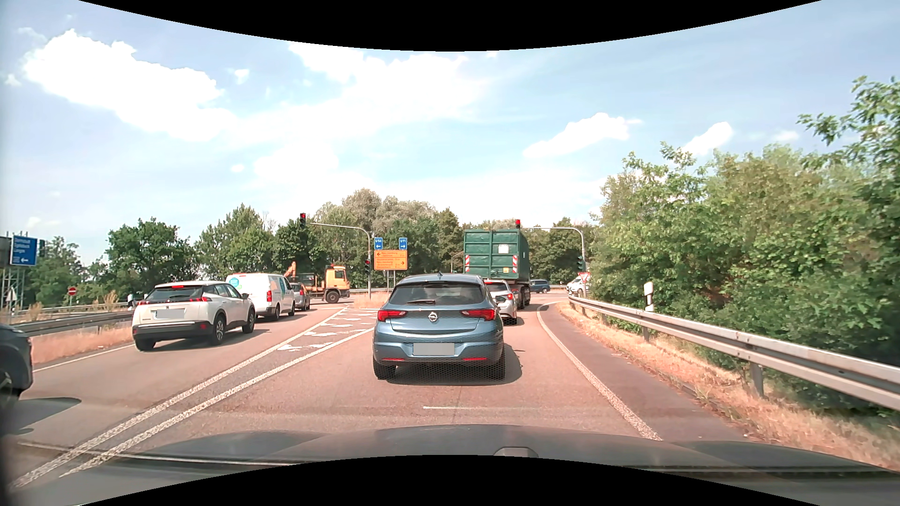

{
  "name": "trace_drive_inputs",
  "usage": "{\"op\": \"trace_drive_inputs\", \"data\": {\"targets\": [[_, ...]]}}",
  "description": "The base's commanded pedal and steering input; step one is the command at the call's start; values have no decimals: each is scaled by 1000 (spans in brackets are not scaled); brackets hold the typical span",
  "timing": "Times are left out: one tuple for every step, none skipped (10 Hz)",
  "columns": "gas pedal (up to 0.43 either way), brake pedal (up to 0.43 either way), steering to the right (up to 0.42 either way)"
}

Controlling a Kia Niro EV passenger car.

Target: Follow the waypoints while adhering to traffic rules and regulations

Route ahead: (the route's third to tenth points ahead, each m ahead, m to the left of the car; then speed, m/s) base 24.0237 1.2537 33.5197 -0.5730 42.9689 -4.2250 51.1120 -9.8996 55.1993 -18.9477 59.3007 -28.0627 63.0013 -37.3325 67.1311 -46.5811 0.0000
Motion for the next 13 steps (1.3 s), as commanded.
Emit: {"op": "trace_drive_inputs", "data": {"targets": [[0, 244, 8], [0, 244, 8], [0, 244, 8], [0, 244, 8], [0, 244, 8], [0, 244, 8], [0, 238, 7], [0, 238, 8], [0, 244, 8], [0, 244, 7], [0, 244, 8], [0, 244, 8], [0, 244, 8]]}}
